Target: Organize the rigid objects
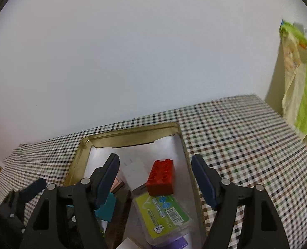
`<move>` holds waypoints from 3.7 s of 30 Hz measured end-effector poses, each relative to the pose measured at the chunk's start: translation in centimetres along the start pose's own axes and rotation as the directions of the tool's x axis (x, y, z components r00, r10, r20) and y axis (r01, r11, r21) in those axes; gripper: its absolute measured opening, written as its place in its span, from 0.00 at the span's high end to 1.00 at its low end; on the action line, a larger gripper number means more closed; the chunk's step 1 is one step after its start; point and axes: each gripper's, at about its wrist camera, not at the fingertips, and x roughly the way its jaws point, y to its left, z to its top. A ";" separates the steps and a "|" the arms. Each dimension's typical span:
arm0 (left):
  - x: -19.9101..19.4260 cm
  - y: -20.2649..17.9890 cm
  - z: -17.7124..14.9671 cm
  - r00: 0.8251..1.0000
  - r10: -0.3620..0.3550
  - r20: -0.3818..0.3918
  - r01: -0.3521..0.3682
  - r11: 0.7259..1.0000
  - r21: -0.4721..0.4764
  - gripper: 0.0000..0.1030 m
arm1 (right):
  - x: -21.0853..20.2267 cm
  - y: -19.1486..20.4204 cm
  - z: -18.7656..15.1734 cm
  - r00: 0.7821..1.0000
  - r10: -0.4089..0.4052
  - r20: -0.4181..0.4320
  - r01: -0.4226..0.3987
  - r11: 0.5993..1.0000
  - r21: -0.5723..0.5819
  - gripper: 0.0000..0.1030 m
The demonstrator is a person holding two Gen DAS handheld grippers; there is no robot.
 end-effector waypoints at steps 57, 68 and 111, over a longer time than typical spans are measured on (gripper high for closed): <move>-8.9 2.3 -7.1 0.897 0.071 0.437 -0.070 0.997 -0.018 0.00 | -12.8 1.2 -9.0 0.859 -0.100 0.502 0.124 0.992 -0.013 0.12; -10.2 3.1 -8.4 0.893 0.075 0.444 -0.062 0.997 -0.044 0.00 | -14.0 2.2 -10.3 0.851 -0.061 0.521 0.102 0.994 -0.050 0.12; -11.3 3.0 -9.1 0.874 0.066 0.481 -0.056 0.998 -0.035 0.00 | -18.1 1.9 -12.7 0.767 -0.099 0.634 0.113 0.993 0.018 0.02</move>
